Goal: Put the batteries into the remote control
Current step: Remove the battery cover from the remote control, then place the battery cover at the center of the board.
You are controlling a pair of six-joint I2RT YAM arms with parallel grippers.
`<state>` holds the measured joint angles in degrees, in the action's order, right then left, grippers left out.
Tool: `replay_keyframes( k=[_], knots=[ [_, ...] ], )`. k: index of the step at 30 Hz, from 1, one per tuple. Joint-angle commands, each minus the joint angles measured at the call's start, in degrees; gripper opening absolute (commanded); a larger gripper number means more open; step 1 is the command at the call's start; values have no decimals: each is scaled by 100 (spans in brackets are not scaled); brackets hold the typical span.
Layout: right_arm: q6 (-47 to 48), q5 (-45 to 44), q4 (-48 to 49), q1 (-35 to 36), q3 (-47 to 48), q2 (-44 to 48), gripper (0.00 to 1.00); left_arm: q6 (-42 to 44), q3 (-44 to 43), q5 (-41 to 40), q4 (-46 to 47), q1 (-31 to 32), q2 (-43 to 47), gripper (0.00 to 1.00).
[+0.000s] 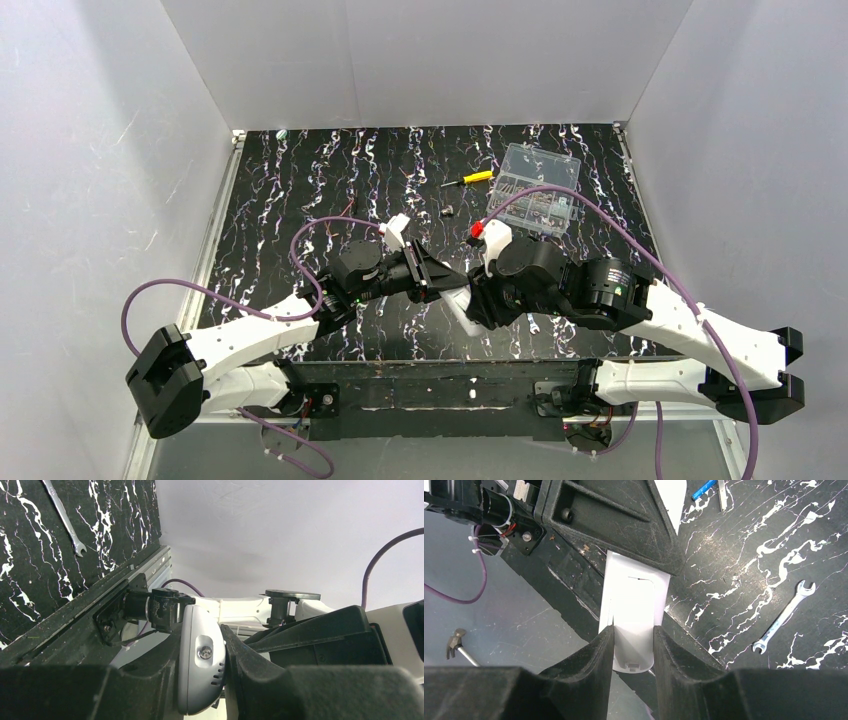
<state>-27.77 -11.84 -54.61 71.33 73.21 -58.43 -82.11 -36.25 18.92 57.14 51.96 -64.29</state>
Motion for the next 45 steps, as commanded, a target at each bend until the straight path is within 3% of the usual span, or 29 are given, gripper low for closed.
replay_keyframes(
  k=[1,14,27,33,40,45],
  knots=[
    [76,-54,-85,24,13,95,38,-16,-64,121,497,15,118,0],
    [64,114,-10,22,241,233,35,-18,-23,86,465,17,110,0],
    [-94,-333,-99,-50,387,370,34,-33,58,87,415,20,123,0],
    [69,-39,-146,-811,212,322,33,29,247,17,224,20,364,0],
    [446,656,517,-2024,-530,219,33,137,365,-54,-104,15,739,0],
    [389,801,1245,-2227,-1233,-158,32,260,281,-38,-431,-1,994,0]
  ],
)
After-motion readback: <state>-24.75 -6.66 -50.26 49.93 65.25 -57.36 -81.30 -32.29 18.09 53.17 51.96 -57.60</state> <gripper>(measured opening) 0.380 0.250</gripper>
